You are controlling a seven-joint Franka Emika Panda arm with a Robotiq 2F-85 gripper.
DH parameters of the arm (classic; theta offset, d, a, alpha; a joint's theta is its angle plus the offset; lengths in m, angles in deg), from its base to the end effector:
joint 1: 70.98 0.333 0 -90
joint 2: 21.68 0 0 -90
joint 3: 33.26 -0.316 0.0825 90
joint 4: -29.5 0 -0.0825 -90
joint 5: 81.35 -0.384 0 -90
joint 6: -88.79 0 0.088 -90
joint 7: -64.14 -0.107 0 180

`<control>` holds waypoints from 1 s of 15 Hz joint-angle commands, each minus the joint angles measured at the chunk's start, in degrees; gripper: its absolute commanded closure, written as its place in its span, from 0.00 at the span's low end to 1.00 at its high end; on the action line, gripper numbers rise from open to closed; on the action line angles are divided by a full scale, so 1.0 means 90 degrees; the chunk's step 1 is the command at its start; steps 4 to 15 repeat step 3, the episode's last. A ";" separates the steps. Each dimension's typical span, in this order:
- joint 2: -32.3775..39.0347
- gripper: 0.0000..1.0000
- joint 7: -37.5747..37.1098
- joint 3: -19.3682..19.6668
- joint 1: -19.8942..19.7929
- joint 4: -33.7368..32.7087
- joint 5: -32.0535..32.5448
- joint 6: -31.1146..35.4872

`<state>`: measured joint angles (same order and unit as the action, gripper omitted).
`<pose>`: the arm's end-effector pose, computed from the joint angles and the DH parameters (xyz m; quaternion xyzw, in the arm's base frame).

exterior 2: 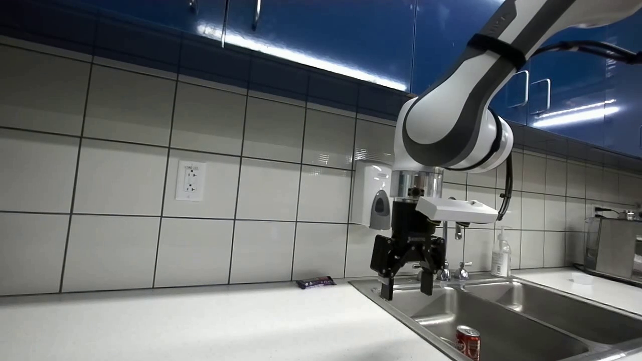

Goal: Put the can in the left sink

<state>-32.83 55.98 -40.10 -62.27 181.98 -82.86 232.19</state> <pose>0.4012 0.1098 0.3064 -0.9984 -0.0531 -0.0178 0.0002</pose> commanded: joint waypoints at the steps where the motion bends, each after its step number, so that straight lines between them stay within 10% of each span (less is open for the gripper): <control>1: -0.0269 0.00 0.0080 0.0001 -0.0003 0.0041 -0.0302 -0.0288; 15: -0.0017 0.00 0.0018 -0.0044 -0.0055 -0.0004 -0.0161 -0.0043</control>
